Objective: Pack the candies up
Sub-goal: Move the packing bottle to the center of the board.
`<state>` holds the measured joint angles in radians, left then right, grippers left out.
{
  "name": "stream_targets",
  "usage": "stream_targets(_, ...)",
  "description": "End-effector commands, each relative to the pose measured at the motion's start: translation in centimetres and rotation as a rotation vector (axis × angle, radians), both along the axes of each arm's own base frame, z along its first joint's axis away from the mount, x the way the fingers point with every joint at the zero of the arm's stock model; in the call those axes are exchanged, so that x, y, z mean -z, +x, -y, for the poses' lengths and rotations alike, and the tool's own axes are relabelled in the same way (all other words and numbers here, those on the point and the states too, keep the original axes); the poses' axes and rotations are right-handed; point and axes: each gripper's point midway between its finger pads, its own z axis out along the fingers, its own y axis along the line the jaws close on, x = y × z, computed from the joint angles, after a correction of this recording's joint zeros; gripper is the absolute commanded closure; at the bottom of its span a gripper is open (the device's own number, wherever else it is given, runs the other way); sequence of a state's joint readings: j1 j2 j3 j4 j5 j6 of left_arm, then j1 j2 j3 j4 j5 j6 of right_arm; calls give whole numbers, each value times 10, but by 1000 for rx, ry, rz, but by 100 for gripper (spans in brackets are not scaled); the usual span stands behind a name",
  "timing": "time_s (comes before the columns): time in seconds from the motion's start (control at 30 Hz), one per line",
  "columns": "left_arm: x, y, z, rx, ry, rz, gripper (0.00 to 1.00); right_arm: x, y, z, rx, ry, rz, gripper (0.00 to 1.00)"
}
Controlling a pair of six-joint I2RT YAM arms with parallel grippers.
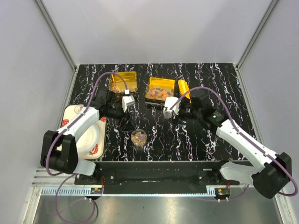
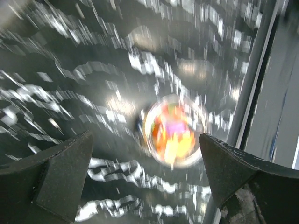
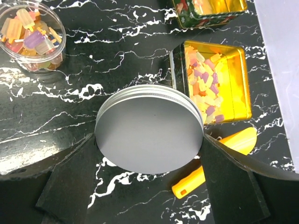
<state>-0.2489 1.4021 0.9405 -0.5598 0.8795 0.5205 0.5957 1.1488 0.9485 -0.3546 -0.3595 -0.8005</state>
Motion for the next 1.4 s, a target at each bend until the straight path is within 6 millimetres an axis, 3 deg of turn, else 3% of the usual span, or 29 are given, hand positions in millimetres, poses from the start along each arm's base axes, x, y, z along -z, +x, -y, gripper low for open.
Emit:
stream_targets(0.0,28,-22,-19,185,132,64,1,-38,-2,4,-11,24,58,17)
stream_targets(0.27,60,-49,-35,340,291,40,1,-45,-6,12,-4,17,63,17)
stream_targets(0.3,68,-58,-32,374,311,34,1,-45,-6,13,-5,15,64,17)
stream_targets(0.47,93,-61,-25,390,405,76,1,-46,-10,17,-7,5,65,17)
stream_targets(0.6,104,-52,-7,374,444,119,1,-50,-11,23,5,-6,76,17)
stream_targets(0.73,102,-40,12,334,415,149,2,-55,-13,34,30,-21,93,17)
stream_targets(0.87,99,-29,34,320,410,190,14,-59,-13,44,59,-34,109,16)
stream_targets(1.1,112,-28,56,312,566,205,34,-71,-15,57,98,-40,135,16)
stream_targets(1.37,93,-38,127,331,440,157,39,-77,-14,67,131,-51,144,16)
